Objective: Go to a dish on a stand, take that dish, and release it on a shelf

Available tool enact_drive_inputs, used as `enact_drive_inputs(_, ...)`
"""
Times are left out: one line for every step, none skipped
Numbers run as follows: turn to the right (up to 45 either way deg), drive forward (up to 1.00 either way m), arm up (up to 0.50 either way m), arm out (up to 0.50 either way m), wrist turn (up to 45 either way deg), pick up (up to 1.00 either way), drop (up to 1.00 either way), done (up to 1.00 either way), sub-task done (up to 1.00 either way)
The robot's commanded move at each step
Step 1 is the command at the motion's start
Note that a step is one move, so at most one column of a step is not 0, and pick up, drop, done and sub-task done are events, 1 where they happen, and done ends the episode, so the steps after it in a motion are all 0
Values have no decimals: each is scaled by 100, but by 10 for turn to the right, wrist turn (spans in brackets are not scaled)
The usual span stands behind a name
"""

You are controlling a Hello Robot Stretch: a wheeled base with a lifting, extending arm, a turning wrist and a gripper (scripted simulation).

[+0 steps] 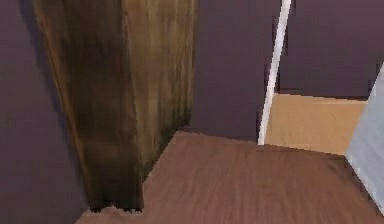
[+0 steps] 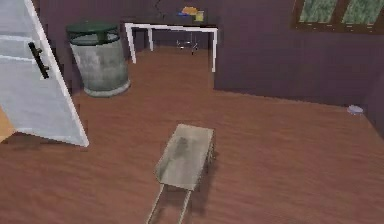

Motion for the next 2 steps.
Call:
enact_drive_inputs(0,65,0,0,0,0,0,0,0)
enact_drive_inputs(450,0,0,0,0,0,0,0,0)
